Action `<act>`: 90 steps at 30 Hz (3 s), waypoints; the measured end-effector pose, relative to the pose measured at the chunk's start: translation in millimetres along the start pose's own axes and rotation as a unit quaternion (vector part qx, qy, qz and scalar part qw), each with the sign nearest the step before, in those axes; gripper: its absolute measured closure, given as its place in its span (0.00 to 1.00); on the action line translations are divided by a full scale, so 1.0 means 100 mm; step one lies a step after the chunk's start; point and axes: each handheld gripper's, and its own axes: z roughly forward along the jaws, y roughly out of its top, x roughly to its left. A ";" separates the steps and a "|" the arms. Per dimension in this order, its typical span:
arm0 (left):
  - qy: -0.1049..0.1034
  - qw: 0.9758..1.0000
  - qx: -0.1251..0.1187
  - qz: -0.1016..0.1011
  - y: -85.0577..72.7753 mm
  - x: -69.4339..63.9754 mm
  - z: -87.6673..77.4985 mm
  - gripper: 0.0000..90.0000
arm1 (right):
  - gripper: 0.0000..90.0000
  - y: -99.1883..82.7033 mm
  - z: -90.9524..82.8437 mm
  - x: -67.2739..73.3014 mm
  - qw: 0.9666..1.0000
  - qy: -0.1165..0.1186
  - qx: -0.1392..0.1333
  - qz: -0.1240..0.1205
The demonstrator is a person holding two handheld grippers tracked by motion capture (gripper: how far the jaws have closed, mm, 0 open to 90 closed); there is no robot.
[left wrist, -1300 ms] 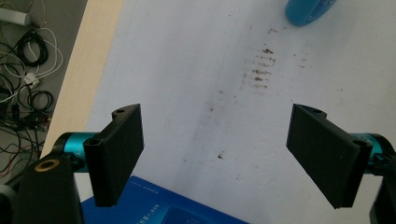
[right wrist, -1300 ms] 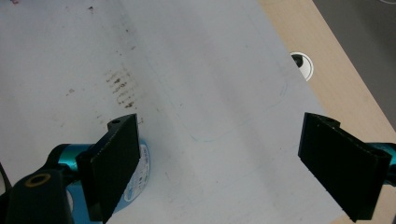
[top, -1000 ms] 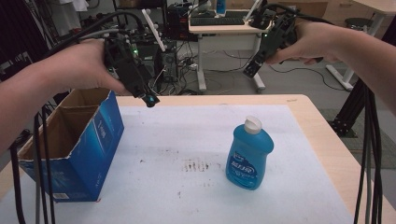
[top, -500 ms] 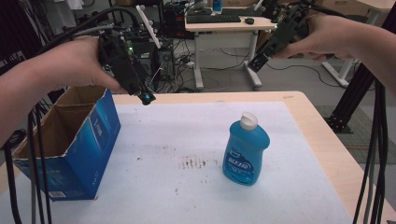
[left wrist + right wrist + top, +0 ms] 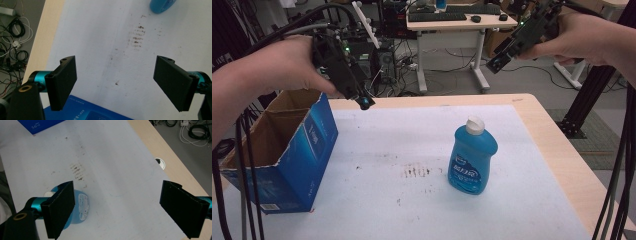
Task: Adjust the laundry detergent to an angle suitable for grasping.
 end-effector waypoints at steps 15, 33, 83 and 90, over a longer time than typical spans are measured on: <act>0.000 1.000 -0.002 0.002 0.00 0.00 -0.01 0.21 | 0.14 -0.21 -0.12 0.16 1.000 -0.001 -0.026 -0.010; 0.001 1.000 -0.002 0.003 0.00 -0.01 -0.01 0.21 | 0.14 -0.40 -0.14 0.41 0.999 0.001 -0.044 -0.021; 0.001 1.000 -0.001 0.010 0.00 -0.05 -0.01 0.21 | 0.14 -0.77 -0.02 0.75 0.997 0.010 -0.074 -0.021; 0.002 1.000 -0.002 0.011 0.01 -0.06 -0.01 0.21 | 0.14 -0.76 0.00 0.75 0.997 0.011 -0.072 -0.022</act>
